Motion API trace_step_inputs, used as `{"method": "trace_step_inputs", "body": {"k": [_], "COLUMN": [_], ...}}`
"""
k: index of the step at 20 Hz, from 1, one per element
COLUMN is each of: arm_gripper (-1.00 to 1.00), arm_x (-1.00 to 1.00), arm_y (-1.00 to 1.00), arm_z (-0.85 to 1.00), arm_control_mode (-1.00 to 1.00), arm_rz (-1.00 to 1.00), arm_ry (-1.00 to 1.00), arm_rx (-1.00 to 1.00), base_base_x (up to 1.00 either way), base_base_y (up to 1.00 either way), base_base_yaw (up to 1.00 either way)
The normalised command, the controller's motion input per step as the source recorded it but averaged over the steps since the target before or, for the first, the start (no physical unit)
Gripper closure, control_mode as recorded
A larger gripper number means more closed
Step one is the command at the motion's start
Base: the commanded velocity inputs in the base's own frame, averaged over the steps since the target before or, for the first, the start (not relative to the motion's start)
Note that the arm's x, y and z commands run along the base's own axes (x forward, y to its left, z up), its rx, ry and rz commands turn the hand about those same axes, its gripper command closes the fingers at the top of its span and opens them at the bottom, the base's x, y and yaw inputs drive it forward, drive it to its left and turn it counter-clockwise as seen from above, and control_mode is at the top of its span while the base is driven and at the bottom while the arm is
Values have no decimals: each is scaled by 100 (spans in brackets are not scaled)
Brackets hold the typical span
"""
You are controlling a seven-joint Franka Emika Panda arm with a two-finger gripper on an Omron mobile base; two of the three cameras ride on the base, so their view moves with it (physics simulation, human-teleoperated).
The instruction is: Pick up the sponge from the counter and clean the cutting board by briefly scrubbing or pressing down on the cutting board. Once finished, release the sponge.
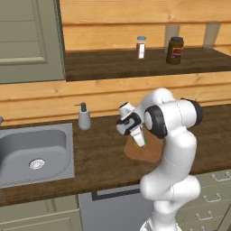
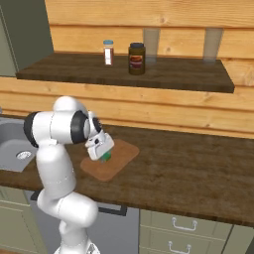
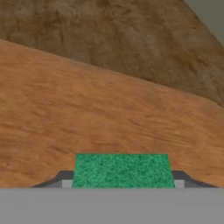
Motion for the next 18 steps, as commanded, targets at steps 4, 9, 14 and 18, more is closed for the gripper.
{"method": "trace_step_inputs", "body": {"k": [4, 9, 14, 18], "arm_gripper": [100, 100, 100, 100], "arm_x": [-40, -9, 29, 67], "arm_y": [0, -66, -59, -4], "arm_z": [-100, 4, -39, -100], "arm_control_mode": [-100, -100, -100, -100], "arm_rz": [-45, -59, -60, -55], "arm_ry": [-3, -5, -22, -17], "arm_rx": [-36, -14, -21, -40], "base_base_x": [0, 0, 0, 0], "base_base_y": [0, 0, 0, 0], "base_base_yaw": [0, 0, 0, 0]}}
